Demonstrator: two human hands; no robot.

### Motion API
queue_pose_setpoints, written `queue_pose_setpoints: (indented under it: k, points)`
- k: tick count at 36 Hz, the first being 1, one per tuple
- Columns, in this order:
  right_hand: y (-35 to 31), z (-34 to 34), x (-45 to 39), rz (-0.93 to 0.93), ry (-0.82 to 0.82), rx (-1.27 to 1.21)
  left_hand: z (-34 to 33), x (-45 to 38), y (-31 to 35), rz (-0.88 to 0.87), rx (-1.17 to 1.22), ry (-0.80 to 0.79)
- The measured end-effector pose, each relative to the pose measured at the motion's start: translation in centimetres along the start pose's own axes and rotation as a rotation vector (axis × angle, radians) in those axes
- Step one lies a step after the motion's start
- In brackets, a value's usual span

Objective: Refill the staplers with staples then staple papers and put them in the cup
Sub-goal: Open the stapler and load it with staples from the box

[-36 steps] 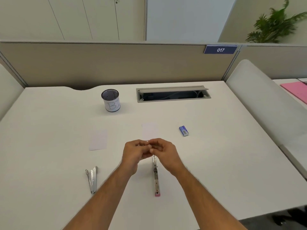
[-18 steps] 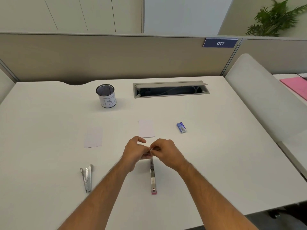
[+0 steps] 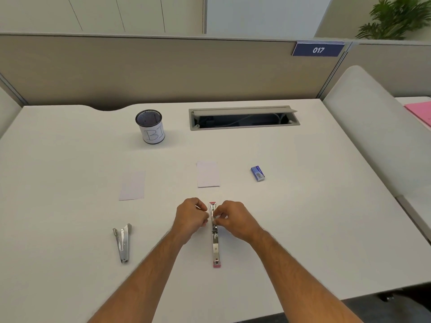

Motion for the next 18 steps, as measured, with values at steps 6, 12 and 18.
queue_pose_setpoints:
  k: [6,12,18]
  points:
    - [-0.2,-0.4,-0.1,0.025,0.004,0.036,-0.4,0.5,-0.6,0.013,-0.033,0.01]
    - [-0.3,-0.4,-0.2,0.028,0.01,0.055,-0.5,0.8,-1.0,0.023,-0.03,0.013]
    - [0.0,-0.2,0.0,0.022,0.026,0.096,-0.4,0.9,-1.3,0.031,-0.023,0.015]
Point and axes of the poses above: each hand's wrist, its own x-axis away from the middle knuckle, its own z-axis out of the back of the hand, y = z × x, the point moved 10 cm from there along -x, towards the middle knuckle, and after that the axes turned 1 degree about -x, right-handed, at the moved point
